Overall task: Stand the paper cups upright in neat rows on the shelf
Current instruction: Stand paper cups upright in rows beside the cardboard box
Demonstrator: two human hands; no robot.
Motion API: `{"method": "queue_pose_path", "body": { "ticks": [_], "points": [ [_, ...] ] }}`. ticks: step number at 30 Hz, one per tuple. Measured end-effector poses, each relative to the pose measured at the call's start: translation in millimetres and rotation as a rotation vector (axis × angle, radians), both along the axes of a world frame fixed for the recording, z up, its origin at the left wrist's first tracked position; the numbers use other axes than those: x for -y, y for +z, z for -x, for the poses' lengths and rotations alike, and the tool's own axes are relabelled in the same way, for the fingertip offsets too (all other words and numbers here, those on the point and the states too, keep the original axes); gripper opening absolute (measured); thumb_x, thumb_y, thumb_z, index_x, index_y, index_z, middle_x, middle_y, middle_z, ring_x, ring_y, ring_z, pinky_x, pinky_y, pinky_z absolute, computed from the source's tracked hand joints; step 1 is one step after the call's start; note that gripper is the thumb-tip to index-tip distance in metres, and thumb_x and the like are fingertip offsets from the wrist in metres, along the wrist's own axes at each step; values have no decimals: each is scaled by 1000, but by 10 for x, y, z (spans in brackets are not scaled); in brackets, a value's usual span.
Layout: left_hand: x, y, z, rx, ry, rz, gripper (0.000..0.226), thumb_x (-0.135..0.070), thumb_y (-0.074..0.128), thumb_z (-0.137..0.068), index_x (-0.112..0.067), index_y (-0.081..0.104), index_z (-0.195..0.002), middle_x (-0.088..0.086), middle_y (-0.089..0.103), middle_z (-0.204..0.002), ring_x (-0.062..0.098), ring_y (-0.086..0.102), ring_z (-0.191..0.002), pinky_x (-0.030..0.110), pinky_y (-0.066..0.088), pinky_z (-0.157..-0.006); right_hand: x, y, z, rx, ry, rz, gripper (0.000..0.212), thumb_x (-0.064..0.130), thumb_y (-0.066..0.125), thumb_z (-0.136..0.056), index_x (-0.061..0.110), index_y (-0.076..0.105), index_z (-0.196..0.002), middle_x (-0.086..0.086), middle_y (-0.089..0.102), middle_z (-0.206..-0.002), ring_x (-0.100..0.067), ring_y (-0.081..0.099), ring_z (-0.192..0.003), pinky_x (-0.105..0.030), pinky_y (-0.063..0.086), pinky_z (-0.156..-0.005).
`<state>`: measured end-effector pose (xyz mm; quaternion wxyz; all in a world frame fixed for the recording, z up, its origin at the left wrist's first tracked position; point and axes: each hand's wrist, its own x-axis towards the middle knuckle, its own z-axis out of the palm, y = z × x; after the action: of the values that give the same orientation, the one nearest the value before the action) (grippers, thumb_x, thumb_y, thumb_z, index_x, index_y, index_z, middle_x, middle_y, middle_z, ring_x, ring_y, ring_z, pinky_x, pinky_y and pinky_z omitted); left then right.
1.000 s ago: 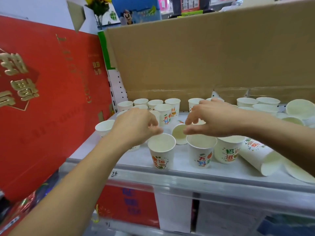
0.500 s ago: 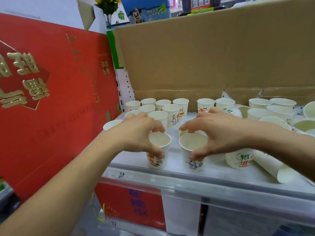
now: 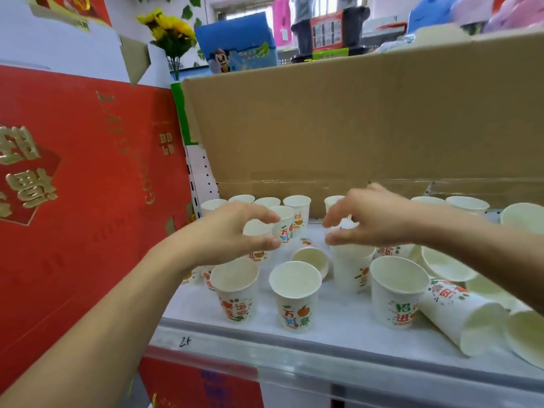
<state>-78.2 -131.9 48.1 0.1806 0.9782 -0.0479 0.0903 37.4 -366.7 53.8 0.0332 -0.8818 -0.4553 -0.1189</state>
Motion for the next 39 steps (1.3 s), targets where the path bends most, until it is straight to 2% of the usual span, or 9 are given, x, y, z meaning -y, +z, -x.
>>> {"method": "queue_pose_path", "body": {
  "ticks": [4, 9, 11, 17, 23, 26, 29, 36, 39],
  "points": [
    [-35, 8, -339, -74, 10, -63, 44, -50, 61, -87, -38, 55, -129, -16, 52, -133, 3, 45, -120, 24, 36, -92, -302, -204, -91, 128, 15, 182, 41, 63, 59, -77, 32, 64, -103, 15, 62, -97, -8, 47, -87, -28, 29, -74],
    [-150, 45, -531, -28, -99, -44, 37, -47, 62, -87, -36, 61, -123, -28, 56, -116, -4, 49, -115, 21, 39, -93, -548, -237, -286, 238, 30, 192, 16, 33, 54, -79, 21, 63, -74, 5, 66, -75, -19, 58, -78, -33, 34, -77],
    [-179, 67, -603, 4, -140, -14, 36, -48, 62, -87, -37, 62, -122, -28, 58, -119, -6, 50, -115, 26, 41, -99, -592, -172, -393, 142, -57, 150, 15, 29, 54, -77, 18, 60, -69, 2, 65, -72, -23, 58, -72, -30, 33, -69],
    [-184, 59, -913, -107, -254, -77, 76, -46, 82, -68, -40, 47, -135, -25, 52, -132, -7, 43, -119, 23, 34, -101, -694, -9, -677, -427, -248, 259, 18, 25, 56, -84, 20, 64, -69, 2, 59, -70, -18, 52, -64, -33, 43, -60],
    [-102, -36, -1163, -137, -339, -169, 78, -46, 83, -66, -41, 46, -134, -27, 53, -126, -9, 50, -107, 10, 40, -84, -766, -29, -720, -452, -264, 224, 23, 34, 55, -90, 19, 70, -98, 3, 69, -94, -19, 63, -88, -45, 55, -84],
    [-70, -50, -1214, -148, -337, -161, 77, -49, 82, -65, -43, 45, -133, -27, 53, -122, -5, 53, -106, 25, 46, -92, -574, 129, -785, -389, -248, 42, 20, 31, 54, -93, 20, 70, -96, 3, 70, -91, -15, 64, -83, -33, 54, -74],
    [-67, -54, -1244, -158, -335, -190, 71, -52, 80, -66, -44, 49, -130, -28, 55, -117, -5, 55, -99, 25, 48, -86, -266, 313, -918, -323, -264, -156, 13, 26, 57, -92, 25, 68, -87, 11, 68, -81, -8, 63, -75, -20, 46, -61],
    [-74, -84, -1293, -135, -258, -305, 72, -68, 71, -63, -41, 53, -127, -23, 54, -111, 0, 50, -100, 25, 45, -87, 60, 241, -1130, -298, -295, -32, 10, 23, 60, -88, 26, 68, -83, 12, 67, -80, -9, 60, -75, -24, 47, -65],
    [6, 14, -1396, -82, -265, -195, 66, -71, 63, -72, -36, 55, -128, -21, 56, -119, 0, 51, -107, 23, 42, -86, 150, 235, -1180, -261, -326, -4, 10, 23, 60, -89, 27, 69, -91, 12, 68, -87, -9, 62, -82, -28, 52, -76]
  ]
}}
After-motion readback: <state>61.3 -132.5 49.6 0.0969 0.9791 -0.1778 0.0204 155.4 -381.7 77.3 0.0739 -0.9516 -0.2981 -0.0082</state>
